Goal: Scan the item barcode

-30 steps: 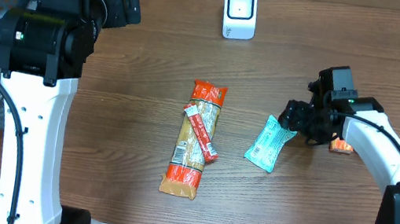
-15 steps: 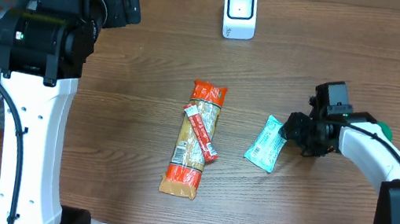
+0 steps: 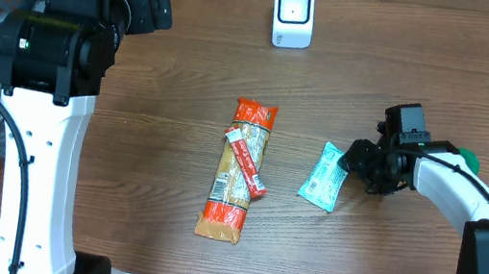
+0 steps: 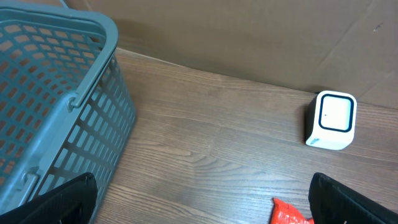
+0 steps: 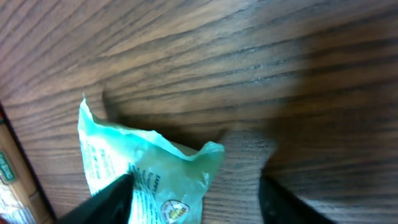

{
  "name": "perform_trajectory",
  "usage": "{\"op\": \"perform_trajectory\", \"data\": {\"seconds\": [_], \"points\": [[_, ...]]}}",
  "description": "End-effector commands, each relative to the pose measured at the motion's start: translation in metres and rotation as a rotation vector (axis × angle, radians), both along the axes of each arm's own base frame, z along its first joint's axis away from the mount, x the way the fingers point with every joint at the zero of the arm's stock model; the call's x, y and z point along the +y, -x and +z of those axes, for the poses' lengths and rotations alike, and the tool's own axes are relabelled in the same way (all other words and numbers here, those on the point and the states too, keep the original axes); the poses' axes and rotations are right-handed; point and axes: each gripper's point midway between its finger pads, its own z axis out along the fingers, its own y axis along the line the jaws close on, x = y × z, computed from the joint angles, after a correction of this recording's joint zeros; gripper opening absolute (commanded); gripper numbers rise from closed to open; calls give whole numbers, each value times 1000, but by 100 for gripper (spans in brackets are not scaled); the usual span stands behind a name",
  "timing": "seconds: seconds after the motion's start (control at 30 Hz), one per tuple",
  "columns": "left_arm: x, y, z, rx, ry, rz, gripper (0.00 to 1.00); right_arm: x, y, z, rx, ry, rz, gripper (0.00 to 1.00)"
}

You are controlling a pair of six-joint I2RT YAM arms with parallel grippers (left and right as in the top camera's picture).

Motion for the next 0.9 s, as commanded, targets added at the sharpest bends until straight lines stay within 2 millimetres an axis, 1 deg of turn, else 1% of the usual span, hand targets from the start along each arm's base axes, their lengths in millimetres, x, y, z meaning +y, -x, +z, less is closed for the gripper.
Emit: {"op": "perform_trajectory", "data": {"seconds": [0.0, 0.07, 0.1, 0.3, 0.4, 0.5, 0.57, 0.7, 0.87], "points": [[3, 1, 5, -9, -20, 1, 100, 0, 6, -4, 19, -5, -3, 76], [3, 1, 5, -9, -20, 1, 100, 1, 6, -4, 17, -12, -2, 99], [3, 1, 5, -9, -20, 1, 100, 4, 6, -3, 17, -28, 3, 100], [3, 1, 5, -9, -20, 1, 100, 7, 4, 0, 12, -51, 7, 99], [3, 1, 5, -9, -20, 1, 100, 8, -3, 7, -13, -56, 5, 91], [3, 1, 5, -9, -20, 1, 100, 9, -8, 18, -37, -61, 6, 89], [3, 1, 5, -9, -20, 1, 100, 9, -8, 22, -45, -63, 6, 89], [3, 1, 5, -9, -20, 1, 100, 9, -4, 21, -27, -58, 10, 87], [3, 1, 5, -9, -20, 1, 100, 9, 0, 19, -13, -53, 16, 81]]}}
